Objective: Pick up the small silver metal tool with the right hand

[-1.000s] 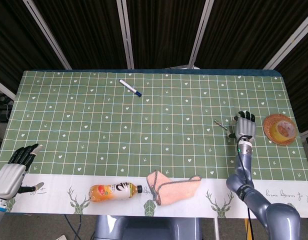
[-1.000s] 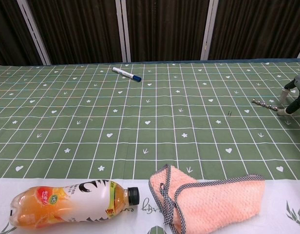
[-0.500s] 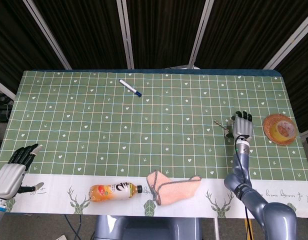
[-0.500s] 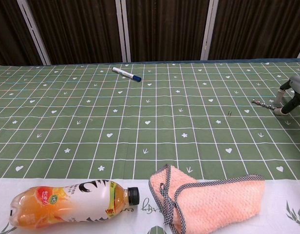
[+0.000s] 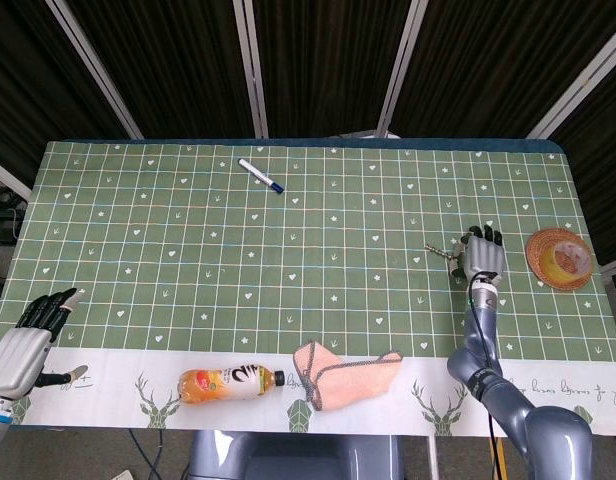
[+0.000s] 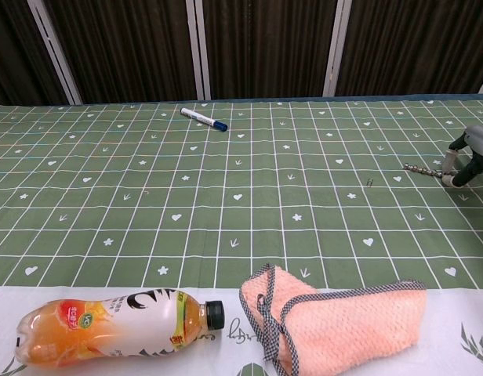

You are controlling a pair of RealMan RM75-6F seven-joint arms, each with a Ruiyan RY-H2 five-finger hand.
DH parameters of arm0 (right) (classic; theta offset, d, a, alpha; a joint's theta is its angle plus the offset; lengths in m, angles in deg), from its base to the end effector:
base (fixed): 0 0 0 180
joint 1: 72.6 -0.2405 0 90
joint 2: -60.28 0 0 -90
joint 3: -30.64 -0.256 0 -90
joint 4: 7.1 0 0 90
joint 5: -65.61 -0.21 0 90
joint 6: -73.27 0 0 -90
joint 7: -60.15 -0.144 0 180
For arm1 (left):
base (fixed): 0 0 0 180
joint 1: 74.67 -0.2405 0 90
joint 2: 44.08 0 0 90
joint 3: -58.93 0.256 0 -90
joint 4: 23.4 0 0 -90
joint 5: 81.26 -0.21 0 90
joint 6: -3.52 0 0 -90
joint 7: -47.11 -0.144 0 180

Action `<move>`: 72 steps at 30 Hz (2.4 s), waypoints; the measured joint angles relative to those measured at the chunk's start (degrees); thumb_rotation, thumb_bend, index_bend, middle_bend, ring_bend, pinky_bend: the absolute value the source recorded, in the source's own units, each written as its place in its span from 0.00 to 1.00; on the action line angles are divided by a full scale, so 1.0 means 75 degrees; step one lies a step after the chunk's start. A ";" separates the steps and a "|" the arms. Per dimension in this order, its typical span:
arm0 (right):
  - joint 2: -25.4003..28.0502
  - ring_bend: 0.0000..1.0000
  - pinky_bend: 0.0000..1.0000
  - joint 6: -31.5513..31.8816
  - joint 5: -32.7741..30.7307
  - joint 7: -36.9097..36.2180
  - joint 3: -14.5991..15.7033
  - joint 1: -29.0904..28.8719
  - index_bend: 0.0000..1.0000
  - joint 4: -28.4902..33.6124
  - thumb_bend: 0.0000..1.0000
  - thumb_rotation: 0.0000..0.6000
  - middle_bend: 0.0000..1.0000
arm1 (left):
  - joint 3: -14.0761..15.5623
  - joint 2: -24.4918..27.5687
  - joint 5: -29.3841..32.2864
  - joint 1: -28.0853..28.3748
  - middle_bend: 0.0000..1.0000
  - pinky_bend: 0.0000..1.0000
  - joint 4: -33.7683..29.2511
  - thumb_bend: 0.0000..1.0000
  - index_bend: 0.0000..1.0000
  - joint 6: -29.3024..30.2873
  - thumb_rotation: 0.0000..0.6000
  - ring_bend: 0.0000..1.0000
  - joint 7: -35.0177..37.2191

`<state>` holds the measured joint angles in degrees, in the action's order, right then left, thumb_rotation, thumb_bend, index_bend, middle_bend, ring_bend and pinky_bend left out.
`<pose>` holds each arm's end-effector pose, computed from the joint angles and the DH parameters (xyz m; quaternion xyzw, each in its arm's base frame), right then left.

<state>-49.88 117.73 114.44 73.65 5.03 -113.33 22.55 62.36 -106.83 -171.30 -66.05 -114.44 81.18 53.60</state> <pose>-0.3125 -0.4148 -0.0041 0.5113 -0.5076 0.2665 0.6403 -0.3148 0.1752 0.1346 -0.6541 -0.4404 -0.3566 0.5010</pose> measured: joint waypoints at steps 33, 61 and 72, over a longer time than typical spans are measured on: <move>0.1726 0.00 0.00 0.1953 0.2472 0.0221 0.1215 0.0461 0.60 0.2974 0.35 1.00 0.17 | 0.0037 0.0035 -0.0143 -0.0006 0.00 0.00 -0.0037 0.01 0.00 0.0068 1.00 0.00 0.0111; 0.1089 0.00 0.01 0.3786 0.6029 0.2386 0.3502 0.0092 0.60 -0.0209 0.35 1.00 0.17 | 0.0029 0.0069 -0.0137 -0.0021 0.00 0.00 -0.0064 0.00 0.00 0.0118 1.00 0.00 0.0252; 0.0784 0.00 0.01 0.3709 0.5907 0.2434 0.3336 0.0021 0.60 -0.0484 0.35 1.00 0.17 | 0.0037 0.0119 -0.0138 -0.0051 0.00 0.00 -0.0084 0.01 0.00 0.0155 1.00 0.00 0.0316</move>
<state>-44.00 145.55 158.75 91.90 30.05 -113.17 18.92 62.64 -105.95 -172.34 -66.44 -115.07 82.35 55.97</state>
